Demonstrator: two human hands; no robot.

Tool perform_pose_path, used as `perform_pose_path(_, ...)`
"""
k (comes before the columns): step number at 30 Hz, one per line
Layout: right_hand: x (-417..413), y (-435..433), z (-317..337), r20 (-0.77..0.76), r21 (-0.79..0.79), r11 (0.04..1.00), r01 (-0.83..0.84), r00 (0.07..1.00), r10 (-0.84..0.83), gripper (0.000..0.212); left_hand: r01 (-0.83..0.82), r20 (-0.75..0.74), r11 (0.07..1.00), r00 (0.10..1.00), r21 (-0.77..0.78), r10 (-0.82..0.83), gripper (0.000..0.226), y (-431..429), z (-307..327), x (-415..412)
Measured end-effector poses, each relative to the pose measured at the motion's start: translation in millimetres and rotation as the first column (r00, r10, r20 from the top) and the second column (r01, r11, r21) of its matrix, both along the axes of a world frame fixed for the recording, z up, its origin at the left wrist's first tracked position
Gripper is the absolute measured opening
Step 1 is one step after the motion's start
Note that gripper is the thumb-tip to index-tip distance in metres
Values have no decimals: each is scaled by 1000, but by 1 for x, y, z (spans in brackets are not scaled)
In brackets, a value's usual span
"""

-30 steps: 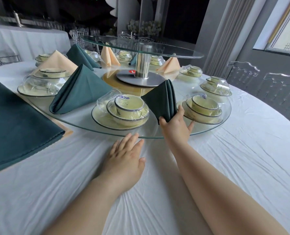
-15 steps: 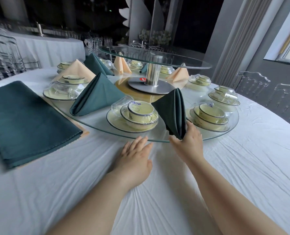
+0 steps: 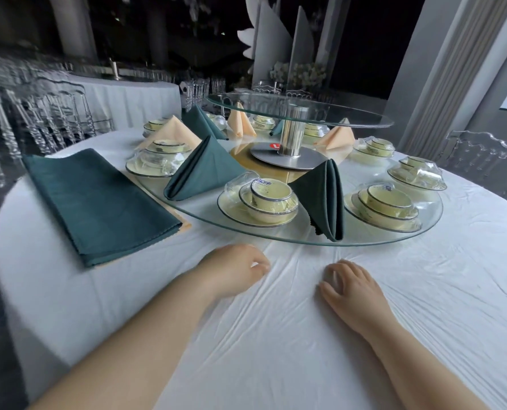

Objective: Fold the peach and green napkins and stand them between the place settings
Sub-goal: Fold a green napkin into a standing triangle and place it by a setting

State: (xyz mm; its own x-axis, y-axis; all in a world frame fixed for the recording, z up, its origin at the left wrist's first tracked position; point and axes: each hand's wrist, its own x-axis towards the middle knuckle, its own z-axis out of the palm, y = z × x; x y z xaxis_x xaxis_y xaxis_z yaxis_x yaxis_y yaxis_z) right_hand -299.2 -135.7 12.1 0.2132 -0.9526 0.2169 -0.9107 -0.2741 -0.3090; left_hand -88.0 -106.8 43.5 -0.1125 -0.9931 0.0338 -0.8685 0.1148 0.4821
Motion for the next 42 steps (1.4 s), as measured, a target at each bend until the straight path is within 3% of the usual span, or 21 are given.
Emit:
perform_pose_path(5, 0, 1, 0, -1, -20, 1000, -13, 1000, 13, 36, -289, -62, 945, 957, -151, 283, 36, 27, 8, 102)
perform_pose_path(10, 2, 1, 0, -18, -18, 1000, -8, 1000, 7, 35, -473, -24, 879, 881, -57, 472, 50, 54, -2, 184)
perform_pose_path(14, 3, 3, 1, -23, -15, 1000, 8, 1000, -8, 36, -506, -15, 862, 863, -39, 506, 35, 60, -11, 198)
perform_pose_path(21, 4, 4, 3, -9, 2, 1000, 20, 1000, -20, 35, -562, -19, 790, 818, -244, 576, 12, 62, -5, 190)
perform_pose_path(28, 5, 7, 7, 49, -11, 999, 50, 998, -49, 41, -410, -129, 773, 907, -484, 401, 11, 65, 38, 155)
perform_pose_path(32, 30, 30, 22, 237, -146, 986, -76, 965, 110, 48, -336, -249, 687, 941, -644, 228, 12, 68, 67, 115)
perform_pose_path(34, 59, 54, 39, 340, -137, 967, -215, 907, 250, 62, -299, -268, 647, 952, -701, 148, 14, 69, 79, 90)
perform_pose_path(37, 104, 90, 60, 419, -31, 912, -410, 823, 384, 80, -188, -161, 591, 982, -784, 98, 34, 70, 94, 55)
perform_pose_path(40, 131, 114, 73, 547, 61, 878, -475, 752, 369, 74, -136, -137, 591, 990, -795, 44, 29, 72, 109, 27)
perform_pose_path(42, 133, 119, 80, 745, 73, 896, -437, 621, 243, 57, -117, -122, 626, 992, -771, 35, 26, 73, 117, 18)
